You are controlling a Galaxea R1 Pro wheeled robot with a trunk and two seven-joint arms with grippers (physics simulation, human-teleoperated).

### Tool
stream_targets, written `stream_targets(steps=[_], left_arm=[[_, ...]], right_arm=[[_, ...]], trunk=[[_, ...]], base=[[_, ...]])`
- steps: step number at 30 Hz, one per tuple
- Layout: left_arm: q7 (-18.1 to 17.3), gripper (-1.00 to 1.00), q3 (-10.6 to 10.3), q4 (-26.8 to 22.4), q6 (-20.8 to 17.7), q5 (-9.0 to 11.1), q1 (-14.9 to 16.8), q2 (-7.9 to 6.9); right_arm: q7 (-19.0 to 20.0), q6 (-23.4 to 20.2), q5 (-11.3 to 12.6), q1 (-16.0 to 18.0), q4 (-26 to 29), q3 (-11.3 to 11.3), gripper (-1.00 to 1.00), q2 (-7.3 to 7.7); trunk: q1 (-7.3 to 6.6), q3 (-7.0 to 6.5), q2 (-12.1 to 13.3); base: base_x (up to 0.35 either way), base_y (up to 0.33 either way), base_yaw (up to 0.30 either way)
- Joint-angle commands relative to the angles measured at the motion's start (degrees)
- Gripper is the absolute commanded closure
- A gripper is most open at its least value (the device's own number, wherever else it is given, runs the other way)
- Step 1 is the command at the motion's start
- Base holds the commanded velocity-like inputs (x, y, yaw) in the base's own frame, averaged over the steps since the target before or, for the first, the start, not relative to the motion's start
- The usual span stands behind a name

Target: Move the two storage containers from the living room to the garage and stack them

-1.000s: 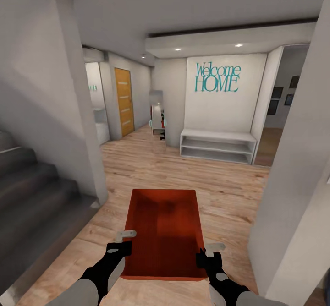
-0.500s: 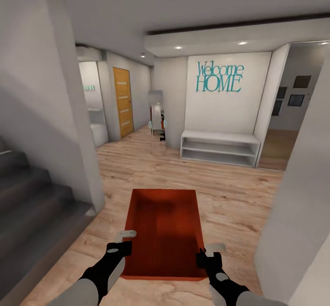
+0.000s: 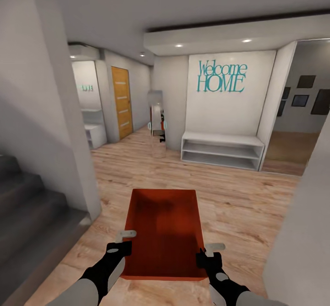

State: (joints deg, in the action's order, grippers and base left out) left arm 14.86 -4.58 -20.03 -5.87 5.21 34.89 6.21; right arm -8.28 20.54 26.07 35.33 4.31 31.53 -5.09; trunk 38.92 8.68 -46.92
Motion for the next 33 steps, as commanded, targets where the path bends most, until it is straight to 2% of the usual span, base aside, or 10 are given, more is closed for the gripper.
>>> stream_targets(steps=[1,33], left_arm=[[0.96,1.0,-0.34,-0.09,-0.46,-0.29,0.0,-0.05],[0.96,1.0,-0.34,-0.09,-0.46,-0.29,0.0,-0.05]], right_arm=[[-0.6,0.49,1.26,0.09,-0.09,-1.12,1.0,-0.01],[-0.6,0.56,1.26,0.09,-0.09,-1.12,1.0,-0.01]], trunk=[[0.04,0.08,-0.06],[0.04,0.08,-0.06]], base=[[0.321,0.0,0.0],[0.321,0.0,0.0]])
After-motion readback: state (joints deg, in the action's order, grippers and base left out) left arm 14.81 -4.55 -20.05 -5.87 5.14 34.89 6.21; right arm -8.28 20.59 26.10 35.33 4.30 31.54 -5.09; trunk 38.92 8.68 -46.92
